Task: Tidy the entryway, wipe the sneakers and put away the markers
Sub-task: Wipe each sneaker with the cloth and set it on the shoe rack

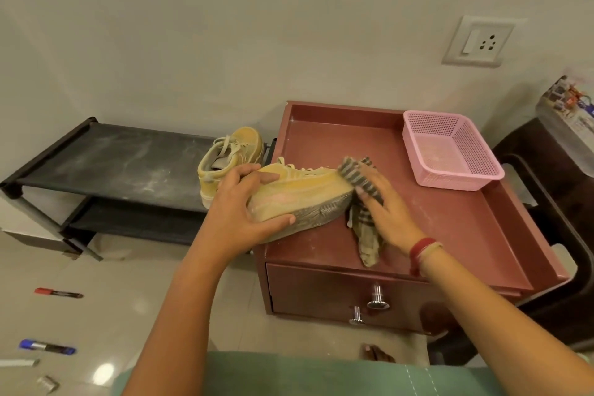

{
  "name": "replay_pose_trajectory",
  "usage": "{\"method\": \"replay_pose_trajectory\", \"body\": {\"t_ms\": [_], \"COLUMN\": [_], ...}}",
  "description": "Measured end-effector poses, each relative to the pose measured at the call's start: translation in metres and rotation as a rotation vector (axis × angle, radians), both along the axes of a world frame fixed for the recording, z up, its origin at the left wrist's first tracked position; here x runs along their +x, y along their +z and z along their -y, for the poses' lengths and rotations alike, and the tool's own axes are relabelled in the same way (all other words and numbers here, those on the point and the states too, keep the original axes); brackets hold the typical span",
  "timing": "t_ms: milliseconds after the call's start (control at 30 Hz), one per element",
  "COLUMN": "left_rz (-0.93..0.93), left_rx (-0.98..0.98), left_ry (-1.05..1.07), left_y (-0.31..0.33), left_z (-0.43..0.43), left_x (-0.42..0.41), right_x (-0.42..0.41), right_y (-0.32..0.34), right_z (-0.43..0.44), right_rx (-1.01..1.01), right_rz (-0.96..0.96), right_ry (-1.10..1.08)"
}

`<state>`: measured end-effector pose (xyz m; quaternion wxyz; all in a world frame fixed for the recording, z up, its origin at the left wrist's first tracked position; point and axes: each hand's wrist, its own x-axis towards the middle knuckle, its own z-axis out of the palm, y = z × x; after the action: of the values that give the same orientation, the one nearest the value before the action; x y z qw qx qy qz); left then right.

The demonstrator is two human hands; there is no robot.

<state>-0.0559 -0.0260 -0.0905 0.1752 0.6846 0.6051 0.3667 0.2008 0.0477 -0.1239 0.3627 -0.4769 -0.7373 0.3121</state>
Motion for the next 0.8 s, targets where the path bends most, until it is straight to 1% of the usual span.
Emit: {"method": "replay_pose_trajectory", "body": {"t_ms": [33,67,100,167,200,233,300,333,433,500,533,567,633,700,733,800], "left_rz": [0.004,0.002,-0.002,-0.005,-0.005,-0.002,0.002,-0.002,0.001,0.006,0.010,0.012,0.014,0.018,0.018,0.024], "left_rx": [0.003,0.006,0.008,0.013,0.013,0.014,0.017,0.017,0.003,-0.006,-0.006,-0.008,-0.019,-0.031,-0.036,-0.039], "left_ry": [0.002,0.003,-0.001,-0.015,-0.018,-0.019,-0.016,-0.018,-0.018,-0.016,-0.014,-0.015,-0.025,-0.028,-0.026,-0.024], "left_y": [0.000,0.000,0.000,-0.001,-0.001,-0.001,-0.002,-0.002,-0.001,0.000,0.000,0.000,-0.001,-0.002,-0.002,-0.002], "left_z": [0.000,0.001,0.002,0.002,0.002,0.001,0.001,0.001,0.002,0.002,0.003,0.003,0.003,0.002,0.001,0.002], "left_x": [0.000,0.000,0.000,0.000,0.000,0.001,0.000,0.001,0.000,0.001,0.001,0.001,0.001,-0.001,-0.001,-0.001], "right_x": [0.003,0.005,0.005,0.006,0.009,0.011,0.015,0.015,0.011,0.013,0.014,0.013,0.009,0.005,0.005,0.008], "right_y": [0.002,0.003,0.004,0.006,0.004,0.004,0.005,0.005,0.002,0.000,0.000,-0.001,0.000,-0.002,-0.004,-0.003], "right_z": [-0.004,-0.005,-0.003,0.004,0.005,0.004,-0.002,-0.003,0.003,0.001,-0.001,-0.004,-0.003,-0.003,-0.005,-0.010], "right_rx": [-0.059,-0.093,-0.082,-0.020,-0.025,-0.057,-0.176,-0.199,-0.141,-0.207,-0.263,-0.279,-0.211,-0.129,-0.123,-0.214], "right_rz": [-0.067,-0.098,-0.089,0.007,0.009,-0.013,-0.148,-0.169,-0.100,-0.178,-0.234,-0.260,-0.254,-0.225,-0.211,-0.236], "right_ry": [-0.071,-0.090,-0.059,0.048,0.083,0.071,-0.014,-0.033,0.027,-0.002,-0.038,-0.075,-0.101,-0.079,-0.080,-0.139]}}
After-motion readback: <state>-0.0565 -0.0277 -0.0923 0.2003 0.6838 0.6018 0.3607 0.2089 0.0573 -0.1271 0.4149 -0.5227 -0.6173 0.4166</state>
